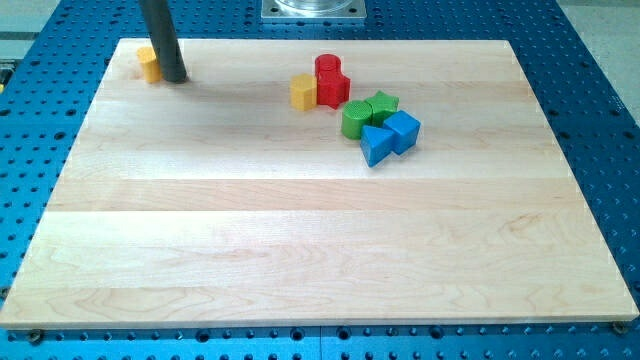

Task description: Separate the red blocks from each other

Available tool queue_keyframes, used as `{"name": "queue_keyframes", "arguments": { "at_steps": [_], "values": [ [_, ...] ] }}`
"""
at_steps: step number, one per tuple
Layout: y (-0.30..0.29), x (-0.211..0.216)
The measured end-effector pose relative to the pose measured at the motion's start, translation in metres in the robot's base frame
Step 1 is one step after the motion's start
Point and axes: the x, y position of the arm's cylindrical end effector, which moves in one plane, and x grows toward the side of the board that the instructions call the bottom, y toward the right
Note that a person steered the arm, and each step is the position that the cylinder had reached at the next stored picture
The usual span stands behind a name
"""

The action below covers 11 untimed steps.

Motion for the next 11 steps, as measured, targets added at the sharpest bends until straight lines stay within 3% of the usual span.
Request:
{"name": "queue_keyframes", "arguments": {
  "at_steps": [9,11],
  "values": [
    [0.034,0.002],
    [0.034,0.035]
  ]
}}
